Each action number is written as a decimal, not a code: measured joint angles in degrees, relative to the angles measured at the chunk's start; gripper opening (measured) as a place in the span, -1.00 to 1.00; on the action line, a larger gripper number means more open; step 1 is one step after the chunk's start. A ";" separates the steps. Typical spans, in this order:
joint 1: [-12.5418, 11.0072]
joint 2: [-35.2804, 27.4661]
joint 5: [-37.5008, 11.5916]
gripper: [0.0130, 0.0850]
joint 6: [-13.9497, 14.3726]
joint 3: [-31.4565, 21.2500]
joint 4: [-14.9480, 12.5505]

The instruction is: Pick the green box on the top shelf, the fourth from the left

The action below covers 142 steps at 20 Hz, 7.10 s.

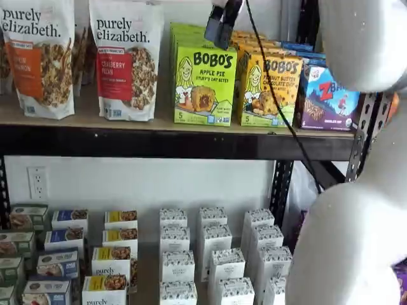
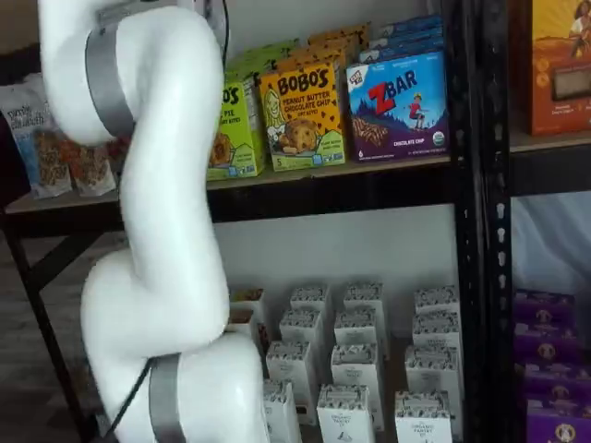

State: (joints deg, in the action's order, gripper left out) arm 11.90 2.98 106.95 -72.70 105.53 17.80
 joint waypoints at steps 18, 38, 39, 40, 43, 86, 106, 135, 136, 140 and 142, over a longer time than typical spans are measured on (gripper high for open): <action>0.13 0.63 -8.03 1.00 -0.47 -3.05 0.55; -1.77 -2.40 -13.04 1.00 -3.46 -3.32 -0.58; -1.78 -2.57 -13.03 1.00 -3.56 -3.31 -0.83; -1.80 -2.71 -13.03 1.00 -3.67 -3.33 -1.02; -1.89 -2.86 -13.46 1.00 -3.97 -3.79 -1.41; 0.02 -1.55 -17.31 0.22 -3.53 -9.07 -5.15; 0.31 -0.96 -17.43 -0.67 -3.17 -9.35 -5.14; 3.78 5.51 -11.49 -0.67 1.07 -10.87 -6.15; 3.81 6.28 -11.31 -0.67 1.13 -11.43 -6.20; 3.53 9.29 -10.59 -0.67 1.01 -13.76 -6.20; 3.16 10.79 -10.24 -0.67 0.76 -14.93 -5.97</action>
State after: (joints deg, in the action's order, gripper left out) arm 15.06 13.77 96.72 -71.94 90.60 11.83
